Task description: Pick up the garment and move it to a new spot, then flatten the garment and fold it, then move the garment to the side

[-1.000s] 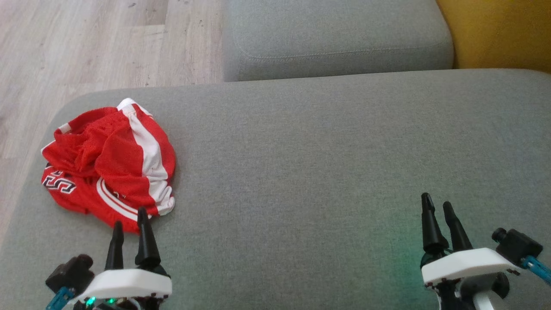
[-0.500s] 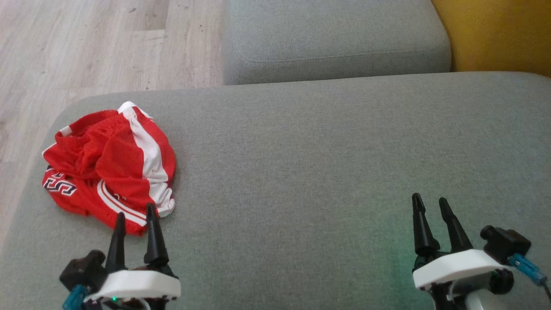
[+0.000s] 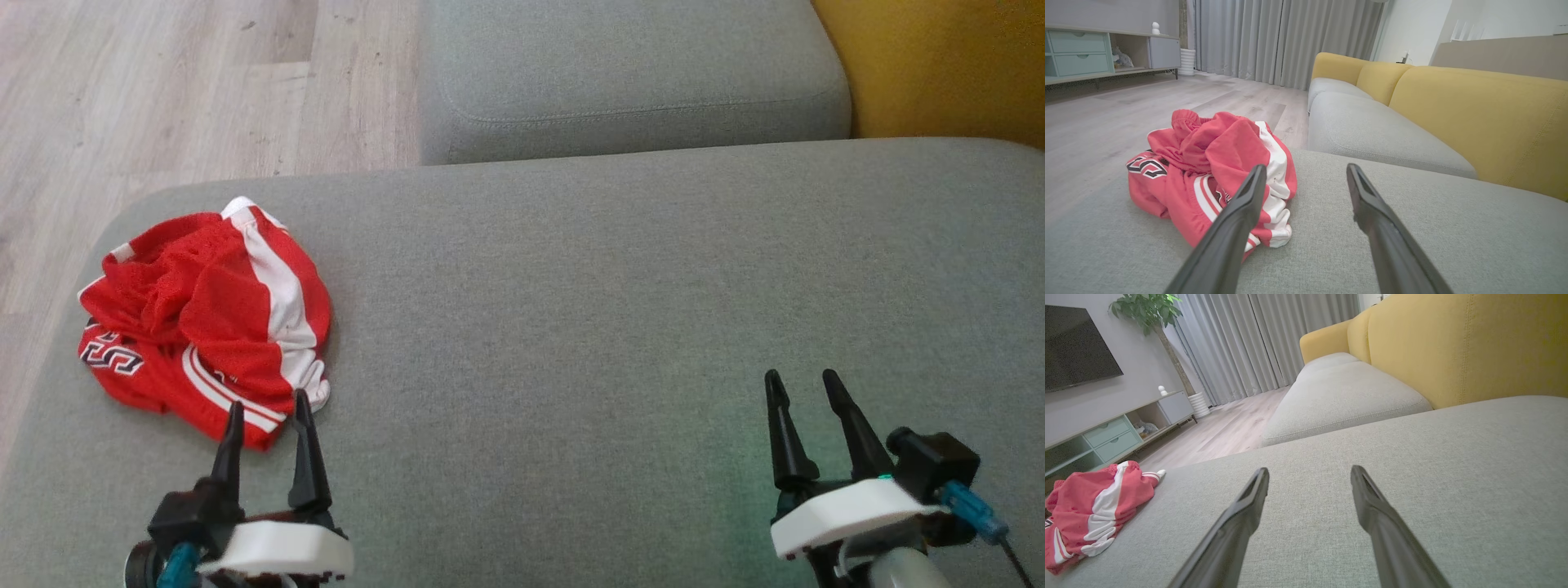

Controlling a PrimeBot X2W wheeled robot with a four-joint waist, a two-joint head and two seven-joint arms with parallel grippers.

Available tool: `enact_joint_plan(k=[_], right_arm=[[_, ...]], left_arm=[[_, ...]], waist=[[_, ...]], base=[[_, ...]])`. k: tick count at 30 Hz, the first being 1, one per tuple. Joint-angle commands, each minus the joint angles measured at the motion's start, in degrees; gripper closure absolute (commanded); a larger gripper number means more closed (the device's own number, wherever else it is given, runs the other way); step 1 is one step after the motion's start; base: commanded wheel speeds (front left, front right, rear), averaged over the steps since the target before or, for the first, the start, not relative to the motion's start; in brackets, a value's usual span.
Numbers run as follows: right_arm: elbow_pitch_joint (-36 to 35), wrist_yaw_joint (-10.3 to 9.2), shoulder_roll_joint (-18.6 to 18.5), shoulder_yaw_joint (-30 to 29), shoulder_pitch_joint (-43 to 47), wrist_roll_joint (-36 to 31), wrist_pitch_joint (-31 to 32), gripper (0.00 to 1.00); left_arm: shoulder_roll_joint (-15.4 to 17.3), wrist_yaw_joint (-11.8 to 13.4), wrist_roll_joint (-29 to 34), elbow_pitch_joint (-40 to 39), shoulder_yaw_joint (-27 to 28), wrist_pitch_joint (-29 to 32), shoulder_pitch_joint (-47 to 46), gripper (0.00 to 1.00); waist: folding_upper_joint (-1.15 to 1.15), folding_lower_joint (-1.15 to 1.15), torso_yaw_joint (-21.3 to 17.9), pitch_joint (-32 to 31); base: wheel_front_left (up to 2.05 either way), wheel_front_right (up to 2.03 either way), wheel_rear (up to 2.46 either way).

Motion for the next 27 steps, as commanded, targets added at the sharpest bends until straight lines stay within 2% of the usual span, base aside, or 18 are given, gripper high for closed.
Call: enact_joint_plan(k=[1, 11, 21, 27], right_arm=[[-1.8, -0.04, -0.5, 1.2, -3.1, -2.3, -1.1, 0.0], [-0.6, -0.04, -0.5, -0.5, -2.8, -8.6, -2.8, 0.0], [0.1, -0.04, -0.6, -0.5, -2.7, -14.3, -4.3, 0.0], [0.1, -0.04, -0.6, -0.3, -2.5, -14.0, -4.3, 0.0]], left_arm=[[0.5, 0.3, 2.3, -1.5, 1.1, -0.9, -1.9, 0.0], [0.4, -0.2, 8.5, -0.4, 0.7, -2.6, -1.7, 0.0], [0.2, 0.4, 13.6, -0.2, 1.4, -4.2, -1.6, 0.0], [0.1, 0.7, 12.6, 0.5, 2.3, -4.2, -1.7, 0.0]], waist=[[0.0, 0.0, 0.0, -0.1], [0.0, 0.0, -0.3, -0.7], [0.0, 0.0, -0.6, -1.0], [0.0, 0.0, -0.7, -1.2]], base=[[0.0, 0.0, 0.0], [0.0, 0.0, 0.0], [0.0, 0.0, 0.0], [0.0, 0.0, 0.0]])
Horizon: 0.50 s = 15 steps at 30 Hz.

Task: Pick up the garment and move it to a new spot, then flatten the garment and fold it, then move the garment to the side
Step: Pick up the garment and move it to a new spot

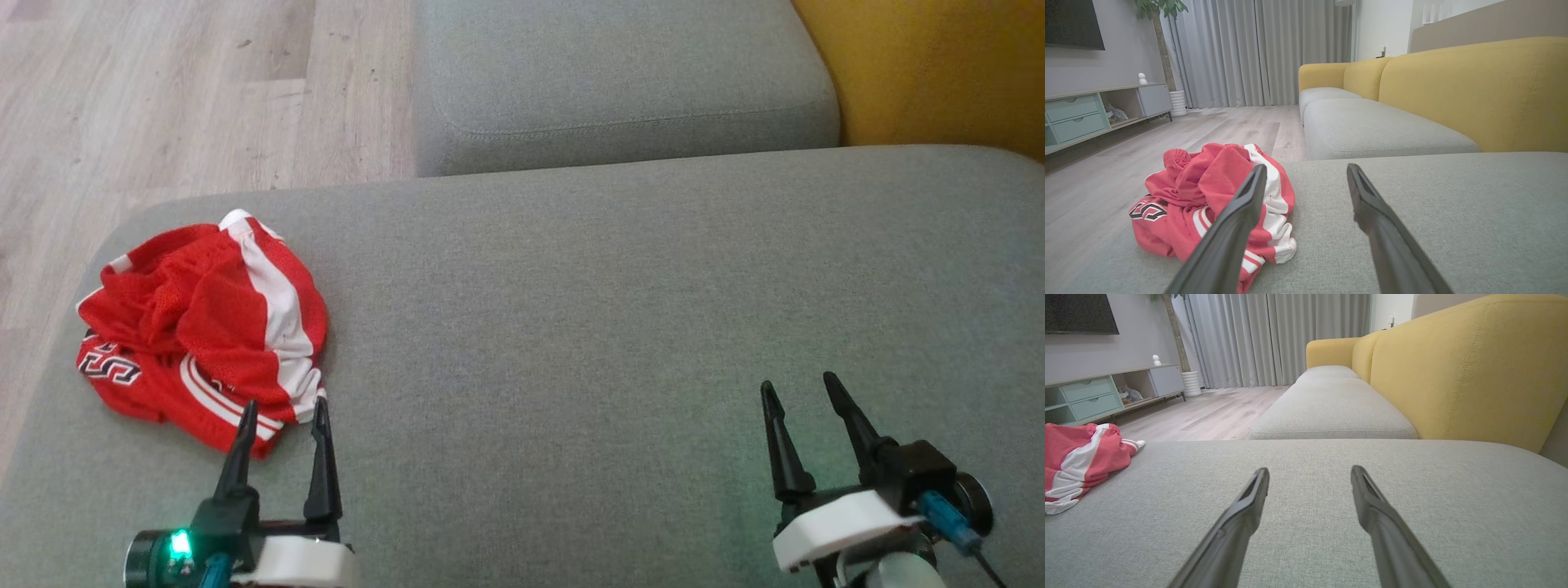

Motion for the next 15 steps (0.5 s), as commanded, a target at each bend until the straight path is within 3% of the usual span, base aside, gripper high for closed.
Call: enact_joint_plan(k=[1, 9, 15], right_arm=[[-1.8, -0.04, -0.5, 1.4, -2.5, -0.2, -0.8, 0.0], [-1.7, -0.04, -0.5, 1.1, -2.2, -0.2, -0.8, 0.0], [-1.9, -0.04, -0.5, 0.3, -1.8, -0.3, -0.8, 0.0]], left_arm=[[0.2, 0.2, -0.3, -1.4, 2.2, -0.6, -1.8, 0.0], [0.1, -0.8, -1.1, 0.0, 4.0, -0.6, -2.7, 0.0], [0.1, -1.4, -1.2, 0.9, 5.5, -0.6, -4.2, 0.0]], waist=[[0.0, 0.0, 0.0, 0.0], [0.0, 0.0, 0.8, 0.2], [0.0, 0.0, 7.4, 1.1]], base=[[0.0, 0.0, 0.0], [0.0, 0.0, 0.0], [0.0, 0.0, 0.0]])
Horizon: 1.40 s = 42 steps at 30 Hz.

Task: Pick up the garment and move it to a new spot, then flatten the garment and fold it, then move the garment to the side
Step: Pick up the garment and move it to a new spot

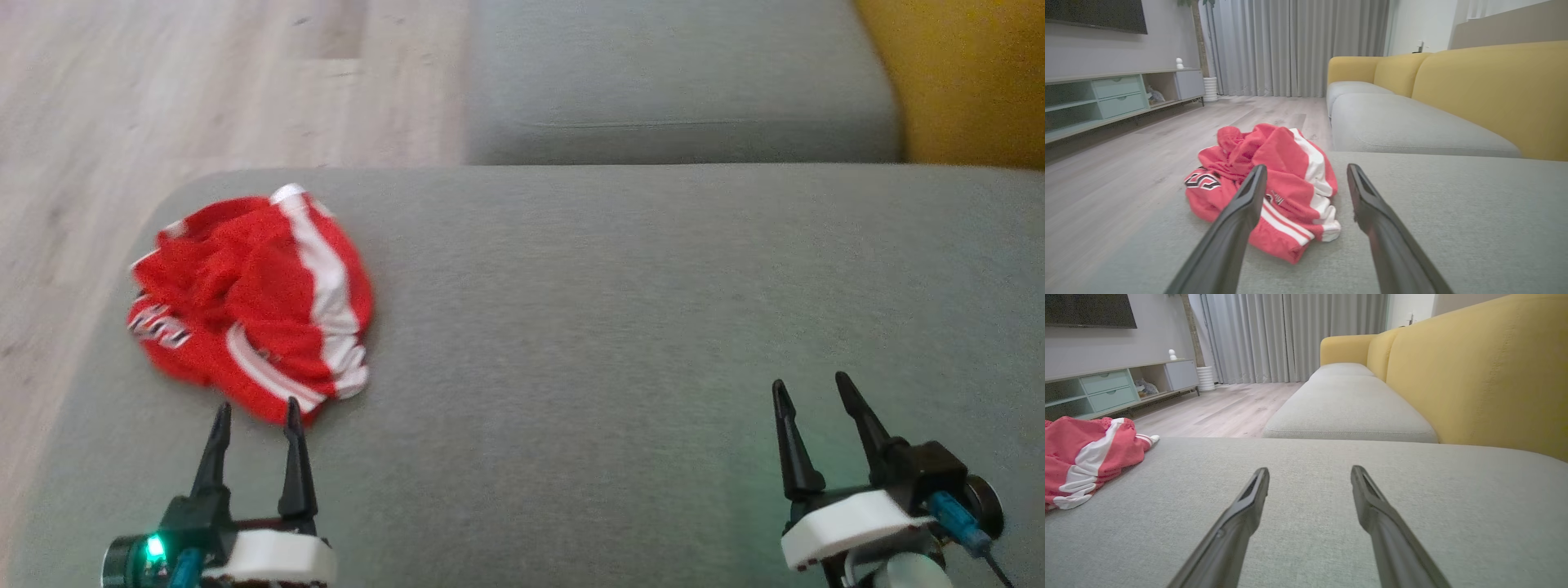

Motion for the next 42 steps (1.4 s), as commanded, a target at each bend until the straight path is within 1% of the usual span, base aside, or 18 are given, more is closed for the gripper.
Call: enact_joint_plan(k=[1, 7, 9, 14, 15, 16, 18, 21, 23, 26, 29, 31, 34, 38, 40, 42], right_arm=[[-2.0, -0.04, -0.5, 1.2, -1.9, -0.4, -0.8, 0.0], [-2.2, -0.04, -0.5, -0.4, -2.2, -0.6, -0.8, 0.0], [-2.1, -0.04, -0.5, -1.2, -2.5, -0.6, -0.8, 0.0], [-2.1, -0.04, -0.5, -2.8, -3.3, -1.6, -0.8, 0.0], [-2.1, -0.04, -0.5, -2.8, -3.3, -1.6, -0.8, 0.0], [-2.2, -0.04, -0.5, -3.6, -3.4, -1.9, -0.8, 0.0], [-2.1, -0.04, -0.5, -4.3, -3.5, -2.3, -0.8, 0.0], [-2.4, -0.04, -0.5, -5.2, -4.9, -4.4, -0.8, 0.0], [-2.6, -0.04, -0.5, -6.0, -6.2, -6.5, -0.8, 0.0], [-2.9, -0.04, -0.5, -6.8, -8.5, -9.9, -0.8, 0.0], [-3.7, -0.04, -0.5, -7.8, -10.9, -13.1, -0.8, 0.0], [-4.4, -0.04, -0.5, -8.2, -12.5, -15.1, -0.8, 0.0], [-4.9, -0.04, -1.0, -7.8, -14.7, -16.9, -0.8, 0.0], [-5.8, -0.04, -1.8, -7.4, -16.4, -17.8, -0.8, 0.0], [-6.3, -0.04, -2.1, -7.3, -17.0, -18.0, -0.8, 0.0], [-6.7, -0.04, -2.4, -7.4, -17.4, -18.3, -0.8, 0.0]], left_arm=[[0.2, -0.2, -0.1, -1.4, 2.5, -0.6, -3.5, 0.0], [0.2, -1.2, 0.0, -1.4, 5.8, -0.6, -4.1, 0.0], [0.2, -0.8, 0.1, -1.6, 6.6, -0.6, -4.0, 0.0], [0.2, 0.3, 1.0, -3.3, 7.4, -0.6, -3.4, 0.0], [0.2, 0.3, 1.0, -3.3, 7.4, -0.6, -3.4, 0.0], [0.2, 0.2, 1.9, -4.1, 7.7, -0.6, -3.7, 0.0], [0.2, 0.1, 2.5, -5.3, 8.3, -0.6, -4.6, 0.0], [0.7, -0.3, 3.0, -7.5, 9.2, -0.6, -8.1, 0.0], [1.3, -0.9, 2.8, -7.9, 9.8, -0.6, -12.6, 0.0], [2.5, -3.0, 2.7, -7.1, 9.7, -0.6, -20.5, 0.0], [3.7, -5.4, 2.6, -3.3, 8.2, -0.6, -29.5, 0.0], [4.2, -6.7, 1.6, 2.1, 7.2, -0.6, -35.5, 0.0], [5.7, -7.8, -0.3, 13.7, 6.1, -0.6, -44.3, 0.0], [7.9, -8.3, -3.3, 28.0, 4.1, 2.7, -54.6, 0.0], [9.5, -8.4, -3.5, 33.0, 2.3, 4.3, -58.1, 0.0], [10.5, -8.4, -4.1, 37.3, 0.5, 5.9, -60.8, 0.0]], waist=[[0.0, 0.0, 5.1, 0.8], [0.0, 0.0, 15.6, 2.4], [0.0, 0.0, 18.6, 2.8], [0.0, 0.0, 24.2, 3.7], [0.0, 0.0, 24.2, 3.7], [0.0, 0.0, 25.6, 4.2], [0.0, 0.0, 26.4, 4.8], [0.0, 0.0, 26.6, 8.4], [0.0, 0.0, 26.4, 11.1], [0.0, 0.0, 25.1, 15.5], [0.0, 0.0, 23.3, 19.9], [0.0, 0.0, 21.9, 22.5], [0.0, 0.0, 19.1, 25.9], [0.0, 0.0, 15.9, 29.1], [0.0, 0.0, 14.4, 30.6], [0.0, 0.0, 13.4, 31.8]], base=[[0.0, 0.0, 0.0], [0.0, 0.0, 0.0], [0.0, 0.0, 0.0], [0.0, 0.0, 0.0], [0.0, 0.0, 0.0], [0.0, 0.0, 0.0], [0.0, 0.0, 0.0], [0.0, 0.0, 0.0], [0.0, 0.0, 0.0], [0.0, 0.0, 0.0], [0.0, 0.0, 0.0], [0.0, 0.0, 0.0], [0.0, 0.0, 0.0], [0.0, 0.0, 0.0], [0.0, 0.0, 0.0], [0.0, 0.0, 0.0]])
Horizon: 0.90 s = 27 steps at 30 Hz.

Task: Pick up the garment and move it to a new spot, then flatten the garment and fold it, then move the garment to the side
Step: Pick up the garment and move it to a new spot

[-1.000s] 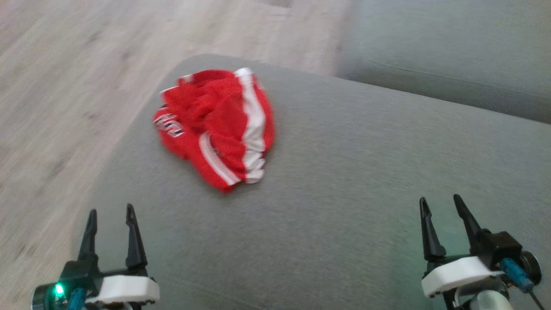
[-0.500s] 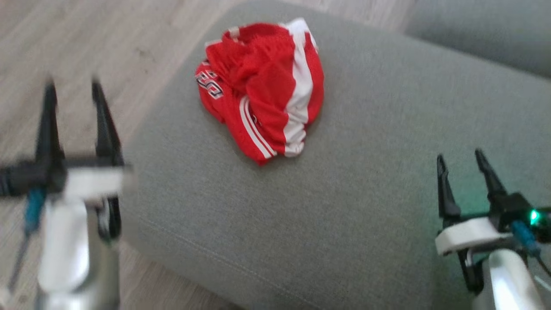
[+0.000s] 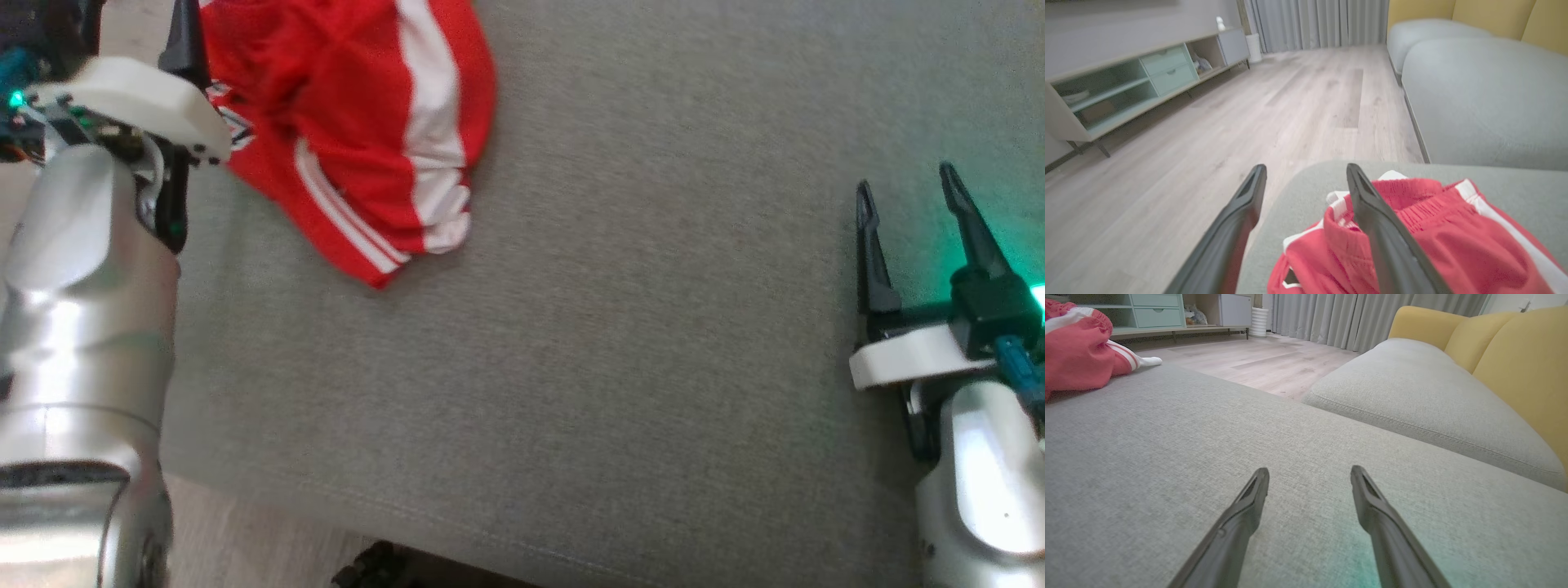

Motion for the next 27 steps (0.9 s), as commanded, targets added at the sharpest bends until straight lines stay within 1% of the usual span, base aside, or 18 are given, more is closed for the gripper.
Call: enact_joint_plan(k=[1, 5, 8, 9, 10, 13, 16, 18, 20, 24, 27], right_arm=[[-1.9, -0.04, -0.3, 1.4, -1.1, -0.7, -0.6, 0.0], [-2.4, -0.04, -0.4, 1.6, -1.2, -0.8, -0.6, 0.0], [-2.9, -0.04, -0.4, 1.5, -1.4, -1.0, -0.6, 0.0], [-2.9, -0.04, -0.4, 1.5, -1.6, -1.1, -0.6, 0.0], [-2.7, -0.04, -0.4, 1.5, -1.7, -1.2, -0.6, 0.0], [-2.2, -0.04, -0.2, 2.0, -1.9, -1.2, -0.6, 0.0], [-1.4, -0.04, 0.3, 2.8, -1.8, -0.5, -0.6, 0.0], [-1.2, -0.04, 0.5, 3.0, -1.7, -0.2, -0.6, 0.0], [-0.6, -0.04, 0.9, 3.6, -1.3, 0.6, -0.6, 0.0], [0.2, -0.04, 1.5, 4.8, 0.0, 2.6, -0.6, 0.0], [0.5, -0.04, 1.6, 6.2, 1.4, 5.6, -0.6, 0.0]], left_arm=[[3.7, 0.1, -1.1, 1.7, -0.3, 1.2, -2.6, 0.0], [5.3, 0.1, -3.6, 8.8, -0.9, 3.6, -5.0, 0.0], [6.3, 0.1, -3.6, 12.8, -1.2, 4.3, -6.1, 0.0], [6.4, 0.3, -3.5, 13.5, -1.3, 3.6, -6.4, 0.71], [6.4, 0.4, -3.3, 13.8, -1.6, 2.3, -6.6, 1.0], [6.0, 0.3, -3.2, 14.3, -2.4, -1.1, -7.3, 1.0], [6.2, 0.2, -2.4, 13.5, -4.1, -3.8, -8.6, 1.0], [6.4, 0.2, -1.8, 12.8, -4.9, -4.5, -9.1, 1.0], [6.9, 0.2, -0.3, 11.3, -6.7, -5.3, -10.1, 1.0], [7.0, 0.1, 2.3, 7.2, -9.9, -5.9, -12.3, 1.0], [6.5, 0.1, 3.5, 4.0, -12.8, -6.0, -13.7, 1.0]], waist=[[0.0, -0.02, -3.9, 4.1], [0.0, -0.02, -5.1, 5.4], [0.0, -0.02, -5.3, 6.2], [0.0, -0.02, -5.3, 6.3], [0.0, -0.02, -5.2, 6.2], [0.0, -0.02, -5.1, 5.1], [0.0, -0.02, -5.5, 2.5], [0.0, -0.02, -5.8, 1.5], [0.0, -0.02, -6.7, -1.0], [0.0, -0.02, -10.4, -6.8], [0.0, -0.02, -15.0, -11.2]], base=[[0.0, 0.0, 0.0], [0.0, 0.0, 0.0], [0.0, 0.0, 0.0], [0.0, 0.0, 0.0], [0.0, 0.0, 0.0], [0.0, 0.0, 0.0], [0.0, 0.0, 0.0], [0.0, 0.0, 0.0], [0.0, 0.0, 0.0], [0.0, 0.0, 0.0], [0.0, 0.0, 0.0]])
